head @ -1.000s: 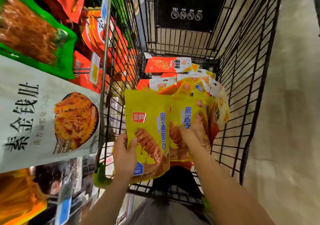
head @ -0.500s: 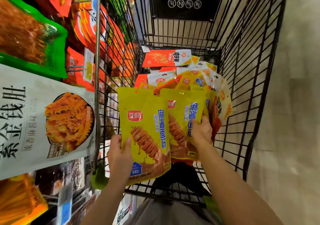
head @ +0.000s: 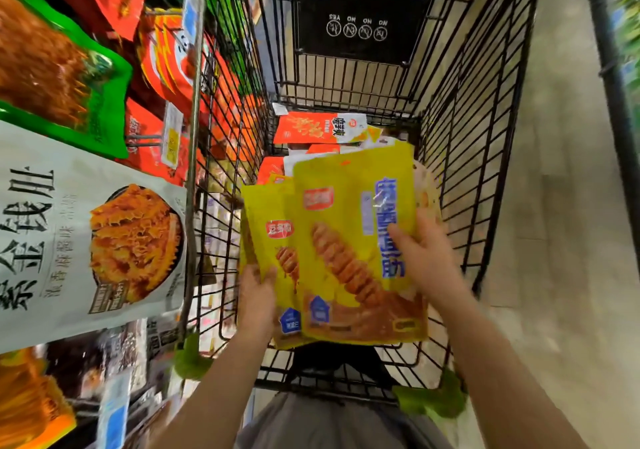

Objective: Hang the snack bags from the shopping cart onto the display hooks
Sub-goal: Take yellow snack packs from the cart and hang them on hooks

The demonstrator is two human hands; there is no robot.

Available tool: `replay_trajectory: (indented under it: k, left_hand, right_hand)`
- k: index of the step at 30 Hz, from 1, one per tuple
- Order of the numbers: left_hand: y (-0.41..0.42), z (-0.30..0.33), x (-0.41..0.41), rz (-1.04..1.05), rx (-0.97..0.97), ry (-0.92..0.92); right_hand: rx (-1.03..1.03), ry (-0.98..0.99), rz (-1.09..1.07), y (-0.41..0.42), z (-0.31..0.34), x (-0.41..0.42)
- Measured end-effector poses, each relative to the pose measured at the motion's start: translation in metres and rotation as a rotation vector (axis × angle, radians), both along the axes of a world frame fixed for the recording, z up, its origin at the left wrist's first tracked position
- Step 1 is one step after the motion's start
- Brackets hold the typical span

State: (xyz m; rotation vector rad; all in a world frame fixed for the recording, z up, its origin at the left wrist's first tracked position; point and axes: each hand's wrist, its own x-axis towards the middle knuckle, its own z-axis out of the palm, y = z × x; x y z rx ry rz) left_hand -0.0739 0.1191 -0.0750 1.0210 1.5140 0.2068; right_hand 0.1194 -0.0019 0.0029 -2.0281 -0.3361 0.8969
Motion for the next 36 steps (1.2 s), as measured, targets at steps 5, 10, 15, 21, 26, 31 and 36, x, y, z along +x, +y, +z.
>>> replay_trajectory:
  k: [5,10,15,21,26,31,36]
  left_hand:
    - [-0.001,-0.009,-0.006,0.159,-0.117,-0.068]
    - [-0.006,-0.006,-0.001,-0.003,-0.009,-0.067]
    - [0.0,-0.013,0.003,0.042,0.054,-0.006]
    - [0.001,-0.01,-0.004,0.06,0.119,0.075]
    - [0.012,0.004,-0.019,0.03,0.192,0.086]
    - [0.009,0.008,-0.015,0.016,0.182,0.068]
    - [0.005,0.01,-0.014,0.048,0.179,0.074]
  right_hand:
    - [-0.233,0.138,0.02,0.021,-0.07,-0.04]
    - [-0.236,0.147,0.028,0.037,-0.083,-0.046]
    - [-0.237,0.093,-0.15,0.038,-0.094,-0.025]
    - [-0.525,-0.003,-0.185,0.012,-0.137,-0.01]
    - [-0.713,-0.022,-0.077,0.0,-0.151,-0.011]
    - [-0.662,-0.119,0.038,-0.011,-0.093,0.004]
    - [-0.599,-0.301,0.434,0.0,0.01,-0.031]
